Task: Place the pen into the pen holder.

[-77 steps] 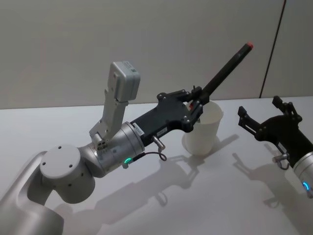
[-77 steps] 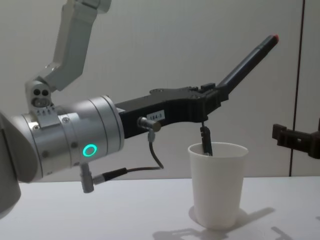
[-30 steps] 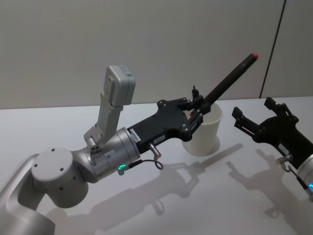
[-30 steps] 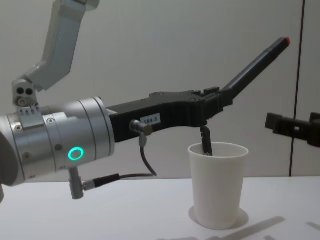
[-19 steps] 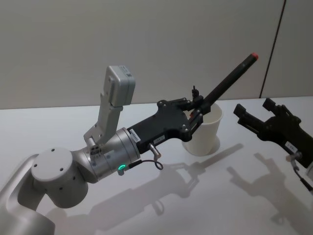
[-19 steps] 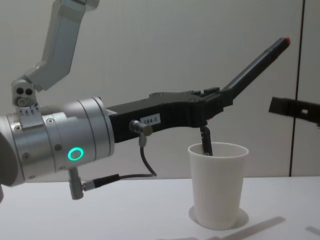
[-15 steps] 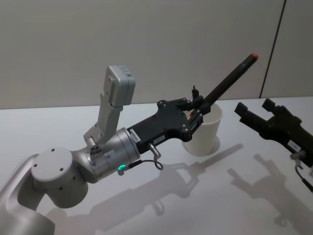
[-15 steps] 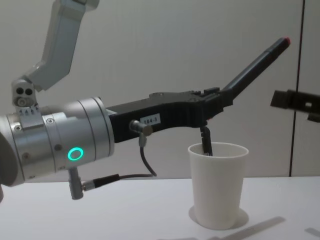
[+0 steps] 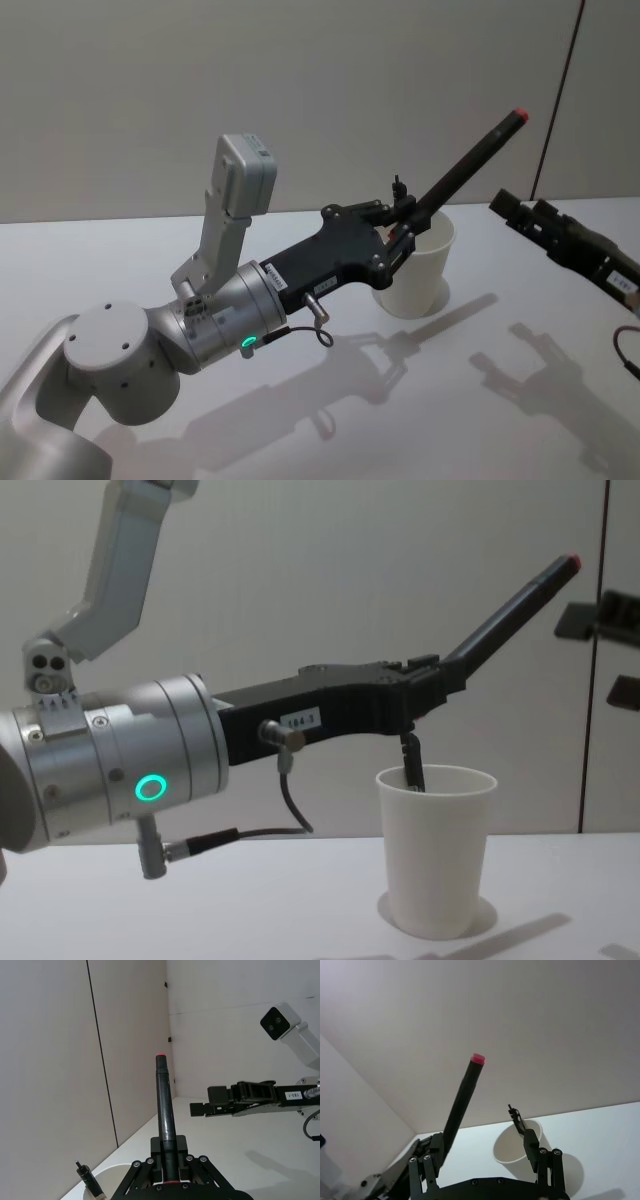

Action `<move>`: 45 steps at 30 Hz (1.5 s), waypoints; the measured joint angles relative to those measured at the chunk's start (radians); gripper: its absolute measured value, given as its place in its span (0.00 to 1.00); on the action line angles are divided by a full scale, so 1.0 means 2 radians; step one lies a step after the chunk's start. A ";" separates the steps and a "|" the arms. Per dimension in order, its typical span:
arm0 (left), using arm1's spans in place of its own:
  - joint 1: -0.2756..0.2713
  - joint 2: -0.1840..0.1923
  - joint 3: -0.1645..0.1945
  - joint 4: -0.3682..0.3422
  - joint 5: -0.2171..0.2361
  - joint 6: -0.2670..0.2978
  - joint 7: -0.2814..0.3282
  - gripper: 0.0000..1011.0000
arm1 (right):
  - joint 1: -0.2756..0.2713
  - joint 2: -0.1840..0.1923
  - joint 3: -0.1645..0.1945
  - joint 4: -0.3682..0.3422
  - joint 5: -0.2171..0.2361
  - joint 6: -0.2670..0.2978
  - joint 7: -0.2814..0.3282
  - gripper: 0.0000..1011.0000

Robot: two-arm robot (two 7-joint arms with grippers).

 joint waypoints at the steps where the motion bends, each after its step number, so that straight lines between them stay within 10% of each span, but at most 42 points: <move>1: 0.000 0.000 0.000 0.000 0.000 0.000 0.000 0.17 | 0.001 0.000 0.001 0.000 0.014 0.005 -0.001 0.99; 18: 0.000 0.000 0.000 0.000 0.000 0.000 0.000 0.17 | 0.032 -0.022 -0.003 0.003 0.163 0.039 -0.034 0.99; 45: 0.000 0.000 0.000 0.000 0.000 0.000 0.000 0.17 | 0.053 -0.043 -0.031 0.003 0.211 0.012 -0.091 0.99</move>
